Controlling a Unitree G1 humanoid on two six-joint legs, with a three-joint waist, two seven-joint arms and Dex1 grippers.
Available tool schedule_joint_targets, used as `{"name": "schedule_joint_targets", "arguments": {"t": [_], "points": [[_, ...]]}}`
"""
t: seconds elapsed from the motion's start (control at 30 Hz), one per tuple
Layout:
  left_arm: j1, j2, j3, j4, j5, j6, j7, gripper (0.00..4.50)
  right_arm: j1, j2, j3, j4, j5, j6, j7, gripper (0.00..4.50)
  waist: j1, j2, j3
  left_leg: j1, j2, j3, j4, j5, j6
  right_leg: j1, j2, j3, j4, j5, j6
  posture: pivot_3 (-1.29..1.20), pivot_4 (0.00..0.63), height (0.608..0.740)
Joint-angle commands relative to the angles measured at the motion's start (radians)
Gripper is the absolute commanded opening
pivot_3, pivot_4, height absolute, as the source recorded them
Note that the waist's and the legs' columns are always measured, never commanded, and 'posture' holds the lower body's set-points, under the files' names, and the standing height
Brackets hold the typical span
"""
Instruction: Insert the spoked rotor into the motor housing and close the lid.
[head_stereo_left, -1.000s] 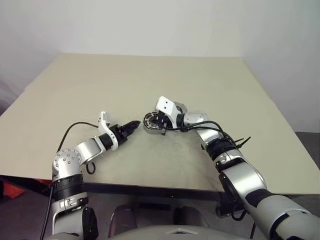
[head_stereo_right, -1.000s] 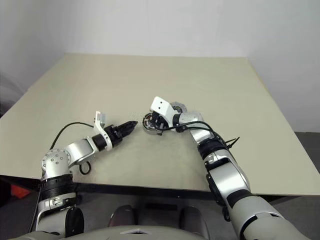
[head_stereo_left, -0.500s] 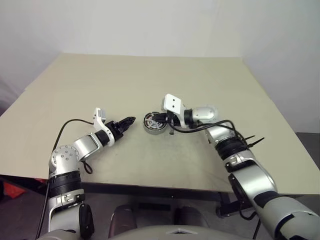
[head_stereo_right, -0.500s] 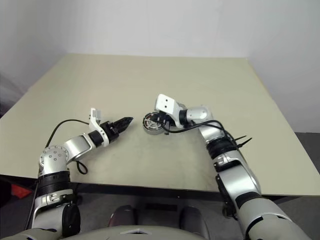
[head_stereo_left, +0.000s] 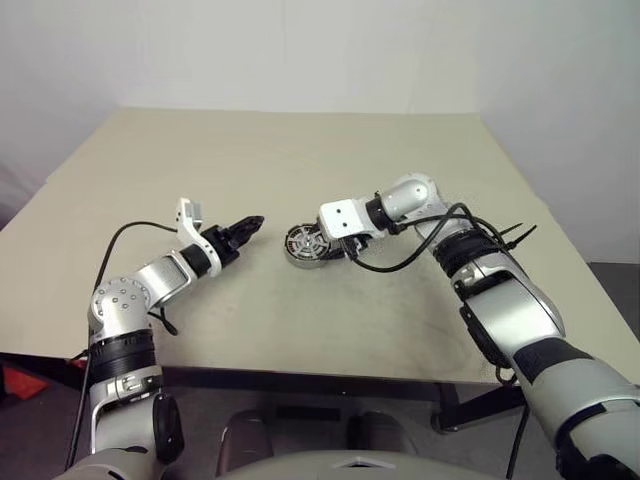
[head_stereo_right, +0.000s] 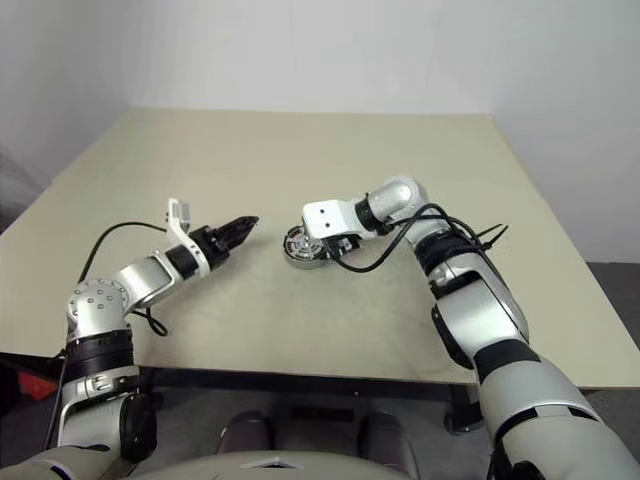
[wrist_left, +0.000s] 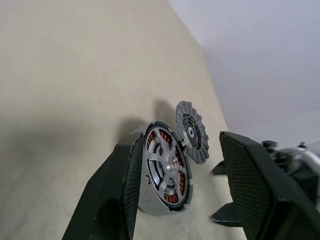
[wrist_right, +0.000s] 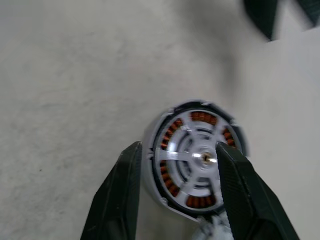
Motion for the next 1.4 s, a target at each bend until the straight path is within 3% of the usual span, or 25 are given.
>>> {"name": "schedule_joint_targets", "arguments": {"t": [0.03, 0.53, 1.4], "points": [[0.01, 0.015, 0.023, -0.065, -0.034, -0.007, 0.009, 2.56, -0.044, 0.009, 0.01, 0.068, -0.032, -0.071, 0.007, 2.55, -0.001, 0.0, 0.0, -0.001, 0.0, 0.0, 0.0, 0.0, 0.0, -0.001, 0.0, -0.001, 0.0, 0.0, 0.0, 0.0, 0.0, 0.74], [0.069, -0.042, 0.014, -0.109, -0.061, -0.04, 0.051, 2.56, -0.103, 0.007, 0.035, 0.192, -0.137, -0.187, 0.024, 2.55, -0.002, 0.0, 0.0, -0.002, 0.001, 0.0, 0.002, 0.0, 0.001, -0.001, 0.0, -0.001, 0.001, 0.0, 0.0, 0.0, 0.0, 0.74], [0.129, -0.086, -0.031, -0.147, -0.068, -0.088, 0.076, 2.56, -0.147, 0.087, 0.051, 0.27, -0.252, -0.17, -0.088, 2.55, -0.026, 0.0, 0.0, -0.004, 0.002, 0.0, 0.005, -0.001, 0.002, -0.001, 0.0, -0.001, 0.002, 0.0, 0.0, 0.0, 0.0, 0.74]]}}
